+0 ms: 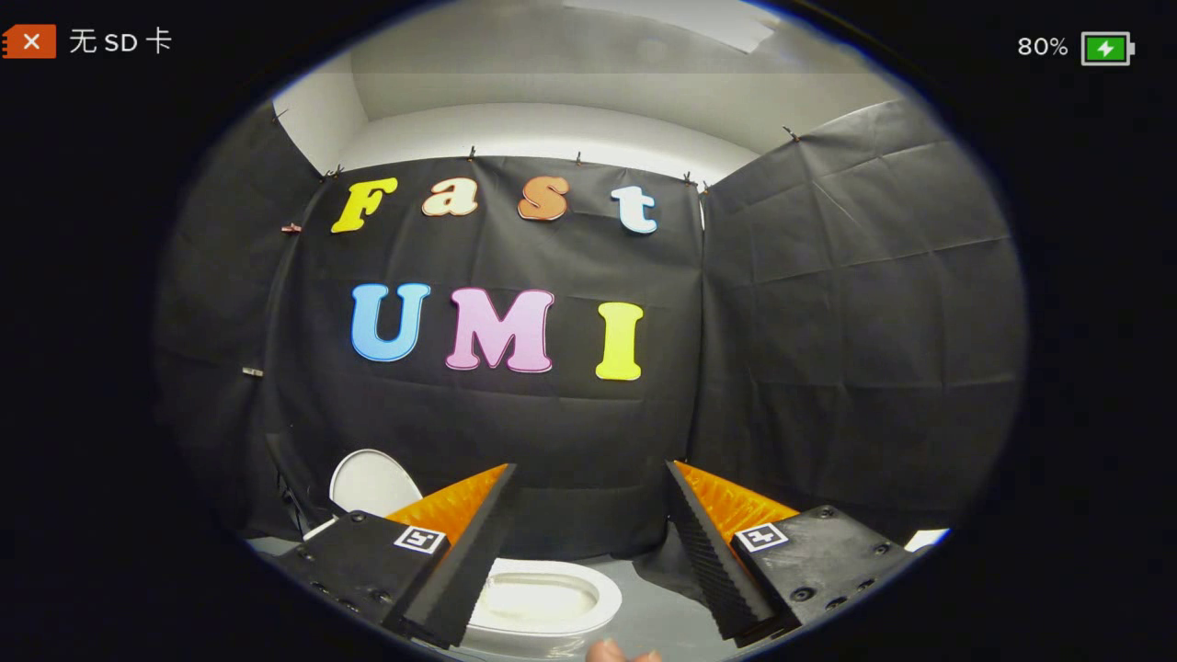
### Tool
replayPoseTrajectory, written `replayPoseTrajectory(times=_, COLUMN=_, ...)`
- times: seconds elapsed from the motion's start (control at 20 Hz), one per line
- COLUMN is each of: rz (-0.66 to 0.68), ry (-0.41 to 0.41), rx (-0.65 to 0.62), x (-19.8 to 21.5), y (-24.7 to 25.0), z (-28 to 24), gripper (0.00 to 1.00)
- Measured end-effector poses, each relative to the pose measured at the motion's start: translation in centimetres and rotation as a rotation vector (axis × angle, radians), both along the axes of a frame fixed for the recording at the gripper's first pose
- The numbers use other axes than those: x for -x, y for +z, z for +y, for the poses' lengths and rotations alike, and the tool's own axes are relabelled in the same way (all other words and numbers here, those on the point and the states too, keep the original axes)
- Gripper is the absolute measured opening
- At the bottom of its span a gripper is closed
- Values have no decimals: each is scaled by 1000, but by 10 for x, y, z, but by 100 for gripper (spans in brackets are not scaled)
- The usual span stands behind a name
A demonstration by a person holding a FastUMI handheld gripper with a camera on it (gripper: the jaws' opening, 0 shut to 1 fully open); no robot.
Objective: Open the toilet lid.
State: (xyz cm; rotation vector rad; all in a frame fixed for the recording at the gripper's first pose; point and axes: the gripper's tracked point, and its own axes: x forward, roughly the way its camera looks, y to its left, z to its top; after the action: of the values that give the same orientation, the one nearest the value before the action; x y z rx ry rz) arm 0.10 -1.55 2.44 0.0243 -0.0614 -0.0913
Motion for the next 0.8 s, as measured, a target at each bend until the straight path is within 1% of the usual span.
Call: replayPoseTrajectory(times=0.8, rz=15, ry=11, rx=-1, x=-1, y=-6, z=3, gripper=98)
